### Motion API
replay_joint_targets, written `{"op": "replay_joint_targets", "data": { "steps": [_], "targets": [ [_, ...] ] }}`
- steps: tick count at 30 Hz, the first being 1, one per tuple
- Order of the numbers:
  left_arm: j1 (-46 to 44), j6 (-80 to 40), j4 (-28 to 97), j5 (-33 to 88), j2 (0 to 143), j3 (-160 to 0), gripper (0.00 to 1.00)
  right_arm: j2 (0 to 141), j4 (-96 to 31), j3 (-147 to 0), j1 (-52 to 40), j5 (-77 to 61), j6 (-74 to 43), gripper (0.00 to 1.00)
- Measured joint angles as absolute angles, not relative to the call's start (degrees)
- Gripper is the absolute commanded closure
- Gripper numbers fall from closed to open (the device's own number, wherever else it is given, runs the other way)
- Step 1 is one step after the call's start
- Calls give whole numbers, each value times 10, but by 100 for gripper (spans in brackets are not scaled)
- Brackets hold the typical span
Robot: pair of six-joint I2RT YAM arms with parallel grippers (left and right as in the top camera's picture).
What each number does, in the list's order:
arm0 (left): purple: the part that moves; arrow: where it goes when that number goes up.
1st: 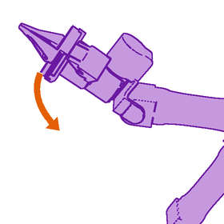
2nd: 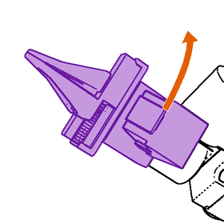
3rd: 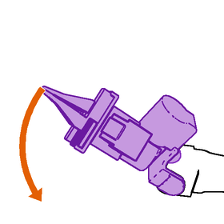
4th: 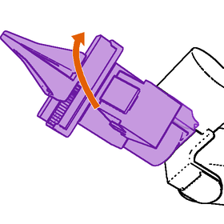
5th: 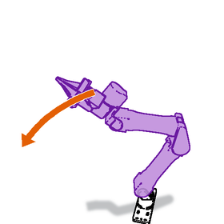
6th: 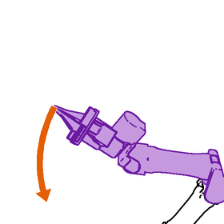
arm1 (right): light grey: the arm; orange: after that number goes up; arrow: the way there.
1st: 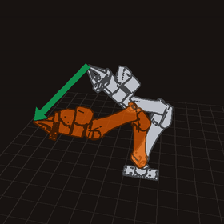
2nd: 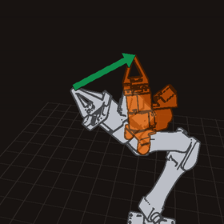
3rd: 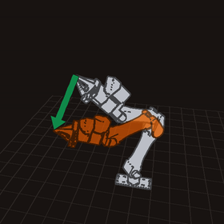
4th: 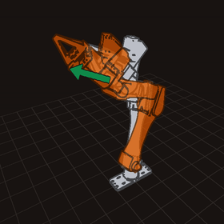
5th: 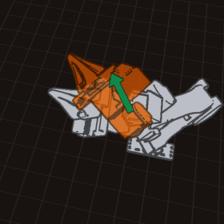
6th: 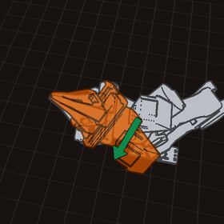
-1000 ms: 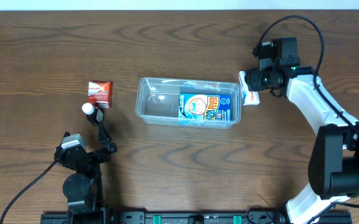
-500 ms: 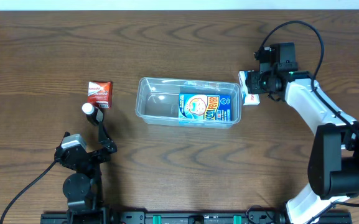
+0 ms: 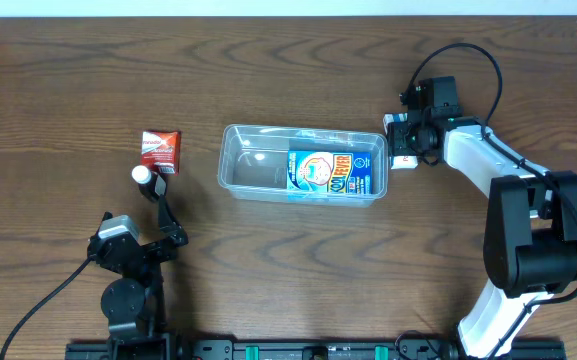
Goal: Pack container
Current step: 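Grasp the white Panadol box with right gripper and lift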
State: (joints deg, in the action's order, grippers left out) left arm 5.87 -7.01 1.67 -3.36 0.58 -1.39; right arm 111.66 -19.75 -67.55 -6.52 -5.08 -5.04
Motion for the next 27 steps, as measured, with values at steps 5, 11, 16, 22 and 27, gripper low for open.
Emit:
{"op": "replay_joint_targets", "data": {
  "steps": [5, 11, 16, 22, 27],
  "targets": [
    [59, -70, 17, -34, 6, -14, 2, 1117, -196, -675, -65, -49, -56, 48],
    [59, -70, 17, -34, 6, -14, 2, 1122, -195, -675, -65, -49, -57, 49],
    [59, -70, 17, -34, 6, -14, 2, 1122, -192, -675, -65, -49, -57, 53],
    [59, -70, 17, -34, 6, -14, 2, 1122, -190, -675, -61, -49, -51, 56],
    [59, -70, 17, -34, 6, -14, 2, 1122, -190, -676, -60, -49, -37, 60]
  ]
}}
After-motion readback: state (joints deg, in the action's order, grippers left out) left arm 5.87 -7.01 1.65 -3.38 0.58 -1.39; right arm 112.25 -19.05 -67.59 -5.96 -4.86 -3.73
